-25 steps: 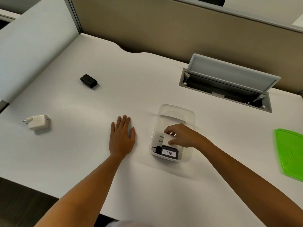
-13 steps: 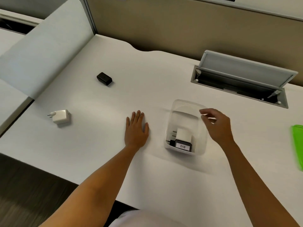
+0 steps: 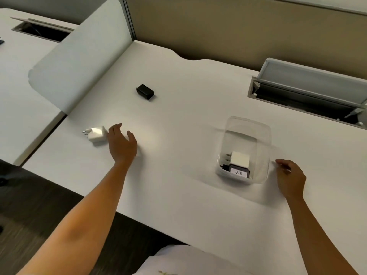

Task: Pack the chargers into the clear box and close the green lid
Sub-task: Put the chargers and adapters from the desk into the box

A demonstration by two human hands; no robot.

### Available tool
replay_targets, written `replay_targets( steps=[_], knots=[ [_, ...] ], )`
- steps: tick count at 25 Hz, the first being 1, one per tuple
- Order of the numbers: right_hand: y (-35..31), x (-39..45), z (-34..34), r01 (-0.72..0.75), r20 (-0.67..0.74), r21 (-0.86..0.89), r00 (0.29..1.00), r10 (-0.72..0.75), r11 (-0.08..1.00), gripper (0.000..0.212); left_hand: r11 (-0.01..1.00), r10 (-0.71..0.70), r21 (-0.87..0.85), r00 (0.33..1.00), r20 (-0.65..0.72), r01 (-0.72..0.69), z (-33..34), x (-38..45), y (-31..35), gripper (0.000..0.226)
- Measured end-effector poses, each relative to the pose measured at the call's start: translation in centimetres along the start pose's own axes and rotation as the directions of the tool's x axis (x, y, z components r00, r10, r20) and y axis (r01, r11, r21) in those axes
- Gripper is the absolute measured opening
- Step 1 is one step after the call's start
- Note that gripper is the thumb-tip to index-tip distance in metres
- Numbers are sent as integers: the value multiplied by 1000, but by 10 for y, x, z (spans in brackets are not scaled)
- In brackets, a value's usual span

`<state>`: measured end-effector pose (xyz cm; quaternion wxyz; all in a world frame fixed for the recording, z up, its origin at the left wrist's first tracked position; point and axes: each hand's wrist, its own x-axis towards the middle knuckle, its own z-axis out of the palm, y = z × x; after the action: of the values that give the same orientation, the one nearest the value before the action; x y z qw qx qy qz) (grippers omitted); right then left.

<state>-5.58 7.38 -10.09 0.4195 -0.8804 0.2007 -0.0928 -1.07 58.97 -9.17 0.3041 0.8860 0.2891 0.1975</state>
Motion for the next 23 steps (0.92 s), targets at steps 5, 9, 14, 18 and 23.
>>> replay_targets(
  steps=[5, 9, 14, 18, 23],
  knots=[
    [5, -7, 9, 72, -90, -50, 993, -76, 996, 19, 882, -276, 434, 948, 156, 185, -27, 48, -38, 78],
    [8, -7, 14, 102, -113, -85, 987, -111, 991, 19, 885, -207, 462, 932, 297, 49, -38, 58, -45, 69],
    [8, -7, 19, 82, -156, -55, 984, -90, 995, 20, 797, -62, 586, 945, 321, -147, -40, 46, -24, 56],
    [5, -8, 20, 116, -170, -88, 977, -130, 989, 19, 787, -6, 574, 927, 375, -227, -25, 23, 13, 39],
    [8, -14, 21, 133, -172, -151, 972, -159, 979, 19, 871, 144, 345, 852, 503, -351, 6, -20, 49, 55]
  ],
)
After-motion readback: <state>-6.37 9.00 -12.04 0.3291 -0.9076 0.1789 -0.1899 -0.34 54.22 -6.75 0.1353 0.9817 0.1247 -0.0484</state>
